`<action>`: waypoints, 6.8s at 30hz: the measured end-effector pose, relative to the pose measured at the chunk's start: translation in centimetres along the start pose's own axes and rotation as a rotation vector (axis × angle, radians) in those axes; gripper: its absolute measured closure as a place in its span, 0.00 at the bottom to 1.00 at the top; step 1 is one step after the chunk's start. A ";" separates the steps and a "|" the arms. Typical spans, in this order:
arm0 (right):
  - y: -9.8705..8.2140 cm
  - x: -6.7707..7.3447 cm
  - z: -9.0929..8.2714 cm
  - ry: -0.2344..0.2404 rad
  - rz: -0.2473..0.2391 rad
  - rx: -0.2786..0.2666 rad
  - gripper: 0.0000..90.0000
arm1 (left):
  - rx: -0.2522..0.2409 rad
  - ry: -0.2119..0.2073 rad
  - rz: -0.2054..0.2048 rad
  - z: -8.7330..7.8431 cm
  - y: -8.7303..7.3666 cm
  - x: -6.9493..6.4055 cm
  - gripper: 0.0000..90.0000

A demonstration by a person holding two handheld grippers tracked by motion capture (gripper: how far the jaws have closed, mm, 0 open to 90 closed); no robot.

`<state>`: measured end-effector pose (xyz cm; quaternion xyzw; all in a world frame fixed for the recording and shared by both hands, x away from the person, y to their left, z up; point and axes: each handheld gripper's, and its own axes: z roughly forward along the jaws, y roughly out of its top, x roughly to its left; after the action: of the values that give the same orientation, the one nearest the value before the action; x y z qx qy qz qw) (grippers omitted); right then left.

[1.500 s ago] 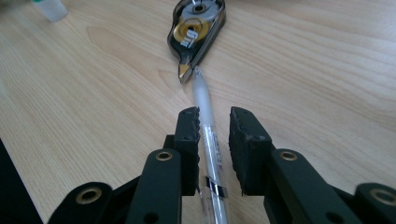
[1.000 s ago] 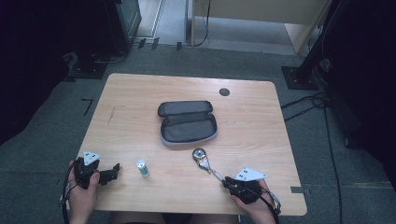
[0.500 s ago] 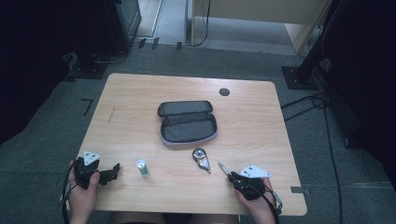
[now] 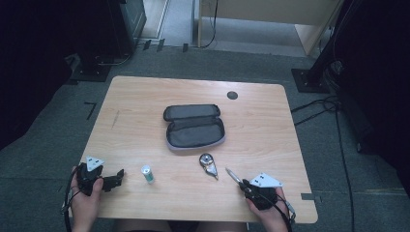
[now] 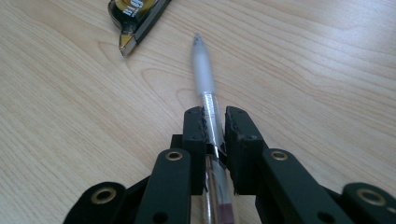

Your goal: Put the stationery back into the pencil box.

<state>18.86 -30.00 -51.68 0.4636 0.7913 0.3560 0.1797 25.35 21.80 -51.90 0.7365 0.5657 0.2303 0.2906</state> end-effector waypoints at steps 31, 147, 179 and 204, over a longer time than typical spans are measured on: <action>5.3 -0.4 -0.6 0.002 -0.017 -0.100 0.89 | 0.000 0.000 -0.001 0.0 0.0 0.0 0.01; 9.6 3.2 5.1 0.079 0.009 -0.115 0.50 | 0.002 -0.011 0.011 0.0 0.0 0.0 0.01; 7.4 4.2 8.2 0.084 0.096 -0.064 0.62 | 0.001 -0.011 0.012 0.0 0.0 0.0 0.01; 7.4 4.0 7.7 0.112 0.086 -0.072 0.66 | 0.002 -0.011 0.012 0.0 0.0 0.0 0.01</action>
<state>26.01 -21.16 -51.36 0.4699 0.7659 0.4171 0.1363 25.32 21.76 -51.89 0.7414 0.5600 0.2272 0.2918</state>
